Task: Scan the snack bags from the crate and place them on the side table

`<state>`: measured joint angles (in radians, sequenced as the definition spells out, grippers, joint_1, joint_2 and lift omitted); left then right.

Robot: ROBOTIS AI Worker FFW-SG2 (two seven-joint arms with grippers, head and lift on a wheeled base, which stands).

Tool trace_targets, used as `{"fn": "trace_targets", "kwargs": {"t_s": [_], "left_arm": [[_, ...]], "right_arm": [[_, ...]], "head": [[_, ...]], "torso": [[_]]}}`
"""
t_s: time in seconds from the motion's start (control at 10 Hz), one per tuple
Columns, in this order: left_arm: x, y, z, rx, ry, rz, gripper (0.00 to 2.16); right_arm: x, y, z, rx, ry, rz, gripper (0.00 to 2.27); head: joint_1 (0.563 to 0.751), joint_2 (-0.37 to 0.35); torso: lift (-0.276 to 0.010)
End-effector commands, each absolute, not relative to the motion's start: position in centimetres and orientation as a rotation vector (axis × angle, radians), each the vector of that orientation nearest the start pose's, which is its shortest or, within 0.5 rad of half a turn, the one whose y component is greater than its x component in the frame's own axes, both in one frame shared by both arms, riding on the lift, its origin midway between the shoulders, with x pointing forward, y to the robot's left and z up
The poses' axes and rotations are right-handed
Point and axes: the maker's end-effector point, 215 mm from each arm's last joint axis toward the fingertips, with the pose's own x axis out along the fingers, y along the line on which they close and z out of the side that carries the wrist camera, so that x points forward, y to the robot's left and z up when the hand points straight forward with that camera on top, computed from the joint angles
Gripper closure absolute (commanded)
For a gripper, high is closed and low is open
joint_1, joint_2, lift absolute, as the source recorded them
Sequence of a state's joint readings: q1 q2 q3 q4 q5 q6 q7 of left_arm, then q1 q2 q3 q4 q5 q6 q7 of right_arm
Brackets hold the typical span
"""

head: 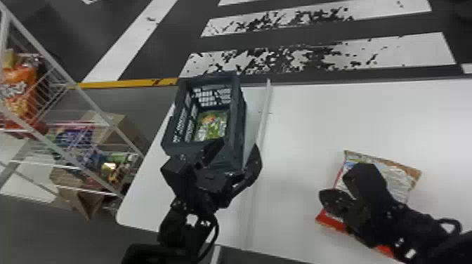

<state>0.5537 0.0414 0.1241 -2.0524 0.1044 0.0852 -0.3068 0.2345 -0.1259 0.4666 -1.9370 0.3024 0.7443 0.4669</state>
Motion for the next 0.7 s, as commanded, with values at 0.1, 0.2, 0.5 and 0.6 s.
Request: {"fn": "trace_targets", "kwargs": {"t_s": [0.1, 0.2, 0.5, 0.6], "left_arm": [[42.0, 23.3, -38.0, -0.036, 0.157, -0.216, 0.09], [42.1, 23.2, -38.0, -0.037, 0.157, -0.217, 0.09], [42.2, 23.2, -38.2, -0.038, 0.16, -0.218, 0.09], [42.2, 23.2, -38.1, -0.038, 0.159, -0.218, 0.09]], "right_arm": [[36.9, -0.5, -51.5, -0.324, 0.686, 0.774, 2.24], [37.0, -1.2, -51.6, -0.333, 0.687, 0.763, 2.24], [37.7, -2.1, -51.1, -0.324, 0.681, 0.744, 2.24], [37.8, -1.5, -50.8, -0.323, 0.673, 0.753, 2.24]], "head": [[0.695, 0.33], [0.695, 0.325], [0.695, 0.298], [0.695, 0.292]], "torso": [[-0.094], [-0.094], [-0.094], [-0.094]]}}
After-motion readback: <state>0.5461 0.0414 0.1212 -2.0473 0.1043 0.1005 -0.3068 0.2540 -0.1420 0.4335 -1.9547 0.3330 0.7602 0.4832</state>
